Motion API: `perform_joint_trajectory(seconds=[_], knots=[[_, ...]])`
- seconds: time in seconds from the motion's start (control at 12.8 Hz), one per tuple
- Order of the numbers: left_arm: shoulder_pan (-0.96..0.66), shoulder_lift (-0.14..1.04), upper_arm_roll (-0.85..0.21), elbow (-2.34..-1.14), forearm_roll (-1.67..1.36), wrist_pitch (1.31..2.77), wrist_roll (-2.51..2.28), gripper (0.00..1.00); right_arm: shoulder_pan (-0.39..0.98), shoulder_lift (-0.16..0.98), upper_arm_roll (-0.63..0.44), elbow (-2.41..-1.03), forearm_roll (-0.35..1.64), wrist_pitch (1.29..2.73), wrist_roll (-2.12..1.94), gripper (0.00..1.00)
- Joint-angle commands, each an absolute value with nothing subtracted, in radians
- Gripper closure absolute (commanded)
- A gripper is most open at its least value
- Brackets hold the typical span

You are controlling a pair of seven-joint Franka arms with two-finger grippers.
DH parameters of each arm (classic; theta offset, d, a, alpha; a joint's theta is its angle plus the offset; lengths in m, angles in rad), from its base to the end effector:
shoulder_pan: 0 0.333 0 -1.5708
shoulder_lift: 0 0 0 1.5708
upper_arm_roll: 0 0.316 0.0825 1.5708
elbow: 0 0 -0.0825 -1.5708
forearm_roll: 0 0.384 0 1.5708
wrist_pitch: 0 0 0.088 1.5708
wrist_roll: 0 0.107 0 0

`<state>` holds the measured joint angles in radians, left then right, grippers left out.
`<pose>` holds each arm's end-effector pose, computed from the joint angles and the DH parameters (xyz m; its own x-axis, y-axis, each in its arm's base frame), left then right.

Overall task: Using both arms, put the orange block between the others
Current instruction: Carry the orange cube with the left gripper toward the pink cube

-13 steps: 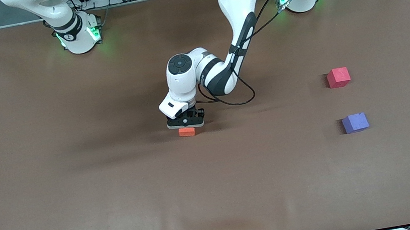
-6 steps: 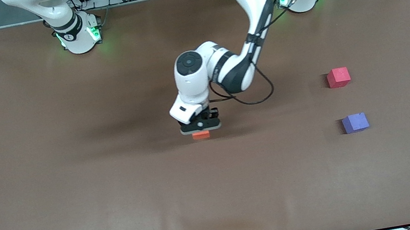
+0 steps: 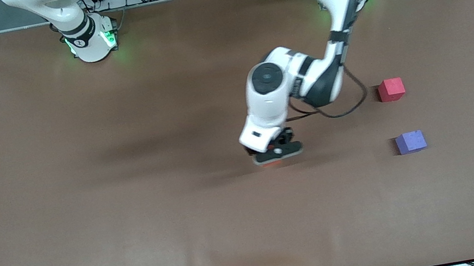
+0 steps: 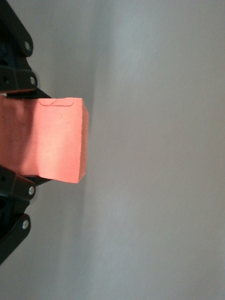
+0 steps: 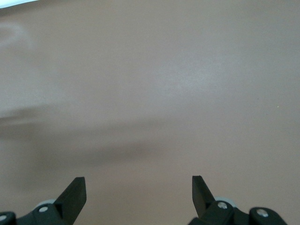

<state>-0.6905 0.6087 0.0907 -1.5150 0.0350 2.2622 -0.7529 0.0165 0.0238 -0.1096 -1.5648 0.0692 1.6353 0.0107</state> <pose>0.5889 -0.4150 0.3213 0.9811 0.1139 0.1567 0.1097 -0.9933 0.0351 0.5665 -0.0451 0.6201 0.9931 -0.1078 0.0460 -0.1046 -0.9923 -0.0670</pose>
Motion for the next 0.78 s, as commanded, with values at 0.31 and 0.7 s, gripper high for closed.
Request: perform_joint_trajectory(seconds=[0.31, 0.7], knots=[[-0.468, 0.390, 0.075, -1.804, 0.057, 2.266, -0.496, 0.68, 0.009, -0.008, -0.087, -1.579, 0.064, 1.579, 0.008, 0.00], [-0.276, 0.298, 0.074, -1.917, 0.057, 2.266, -0.319, 0.68, 0.029, -0.005, -0.087, -1.574, 0.031, 1.551, -0.011, 0.00]])
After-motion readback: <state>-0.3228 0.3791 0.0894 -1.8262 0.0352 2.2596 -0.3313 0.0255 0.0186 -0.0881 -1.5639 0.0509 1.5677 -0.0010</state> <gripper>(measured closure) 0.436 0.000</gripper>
